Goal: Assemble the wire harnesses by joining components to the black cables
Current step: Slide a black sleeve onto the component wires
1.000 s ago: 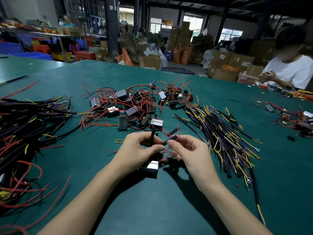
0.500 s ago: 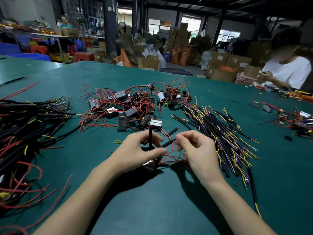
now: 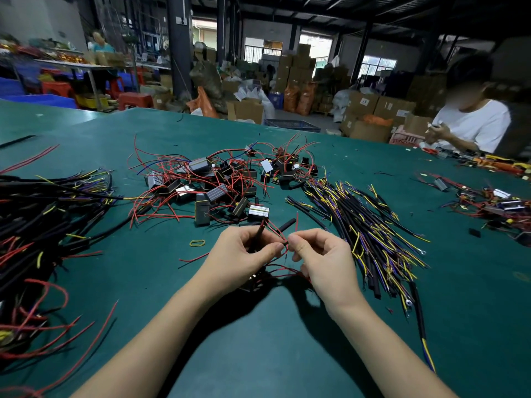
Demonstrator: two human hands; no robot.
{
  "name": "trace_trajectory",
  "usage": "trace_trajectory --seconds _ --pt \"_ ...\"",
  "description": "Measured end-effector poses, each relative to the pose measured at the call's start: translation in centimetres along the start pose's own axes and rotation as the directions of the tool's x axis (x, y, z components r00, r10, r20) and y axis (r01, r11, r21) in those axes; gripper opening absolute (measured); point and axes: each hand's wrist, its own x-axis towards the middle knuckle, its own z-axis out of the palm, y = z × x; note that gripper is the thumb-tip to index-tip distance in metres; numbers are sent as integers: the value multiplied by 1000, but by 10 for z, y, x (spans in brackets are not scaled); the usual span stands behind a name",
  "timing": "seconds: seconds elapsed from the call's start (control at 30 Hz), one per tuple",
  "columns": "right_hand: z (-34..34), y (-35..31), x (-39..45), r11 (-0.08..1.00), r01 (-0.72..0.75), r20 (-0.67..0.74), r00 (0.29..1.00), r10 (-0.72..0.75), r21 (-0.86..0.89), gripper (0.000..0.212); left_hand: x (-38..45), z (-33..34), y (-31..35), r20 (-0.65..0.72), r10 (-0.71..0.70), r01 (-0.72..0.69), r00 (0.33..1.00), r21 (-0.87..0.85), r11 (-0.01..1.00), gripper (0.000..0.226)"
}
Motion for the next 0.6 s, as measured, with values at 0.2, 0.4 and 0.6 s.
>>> trace_trajectory --seconds 0.2,0.4,0.6 --pt "-22 -12 25 997 -39 27 999 40 -60 21 -2 -1 -4 -24 -26 26 999 6 1000 7" --pt "-25 -4 105 410 -26 -23 1000 12 -912 26 -1 -2 -5 -75 -22 21 997 -10 1000 11" --pt "-7 18 122 51 38 40 998 43 -998 14 0 -2 -8 -87 -2 2 996 9 1000 15"
